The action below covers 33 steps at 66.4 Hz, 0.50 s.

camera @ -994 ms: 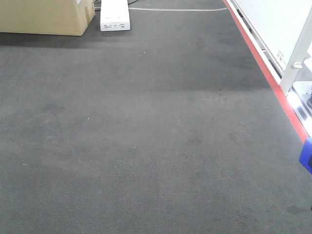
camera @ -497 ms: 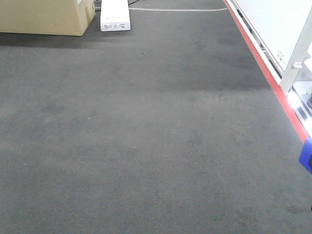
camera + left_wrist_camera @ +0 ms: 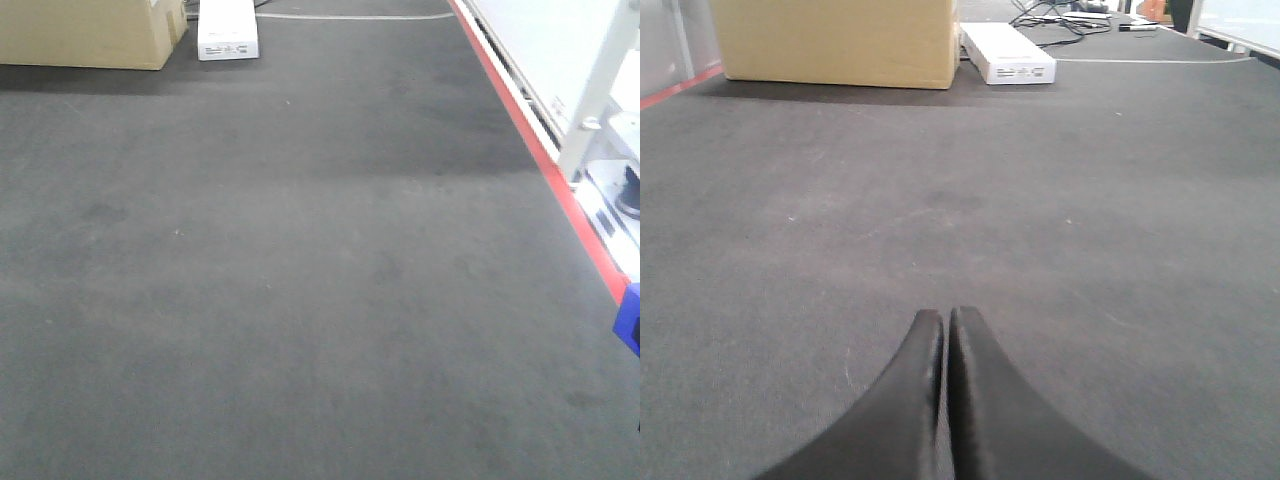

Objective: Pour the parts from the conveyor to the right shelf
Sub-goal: 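Drive the base away from the conveyor holding the block in the right gripper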

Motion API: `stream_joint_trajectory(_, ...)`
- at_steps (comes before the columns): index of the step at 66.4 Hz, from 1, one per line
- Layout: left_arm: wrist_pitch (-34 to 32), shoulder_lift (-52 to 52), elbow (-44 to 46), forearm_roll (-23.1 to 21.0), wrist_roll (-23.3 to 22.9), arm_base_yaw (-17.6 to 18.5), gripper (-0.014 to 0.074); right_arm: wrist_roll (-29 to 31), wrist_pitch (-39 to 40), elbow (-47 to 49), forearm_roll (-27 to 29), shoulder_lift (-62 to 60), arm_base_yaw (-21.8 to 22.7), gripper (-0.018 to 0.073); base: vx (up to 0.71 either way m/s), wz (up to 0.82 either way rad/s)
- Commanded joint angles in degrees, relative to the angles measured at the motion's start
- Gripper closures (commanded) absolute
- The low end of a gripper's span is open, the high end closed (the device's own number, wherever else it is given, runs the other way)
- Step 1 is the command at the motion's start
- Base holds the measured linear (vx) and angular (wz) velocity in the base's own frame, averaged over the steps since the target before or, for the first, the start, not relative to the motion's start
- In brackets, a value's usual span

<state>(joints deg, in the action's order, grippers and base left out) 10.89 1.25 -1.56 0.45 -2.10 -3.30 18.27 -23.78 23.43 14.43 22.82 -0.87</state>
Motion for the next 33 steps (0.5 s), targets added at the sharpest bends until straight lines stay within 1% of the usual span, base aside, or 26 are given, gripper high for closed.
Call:
stream_joint_trajectory(1,-4.1,0.8,1.1,-0.5,-0.5,0.1,0.0602,0.4,4.1,1.7,0.1,0.2,0.4,0.0564,-0.14,-0.1)
stream_joint_trajectory(16,-4.1,0.8,1.1,-0.5,-0.5,0.1,0.0602,0.4,4.1,1.7,0.1,0.2,0.4,0.0564,-0.19,-0.15)
stream_joint_trajectory(33,-4.1,0.8,1.1,-0.5,-0.5,0.1,0.0602,0.4,4.1,1.7,0.1,0.2,0.4,0.0564,-0.29,-0.16)
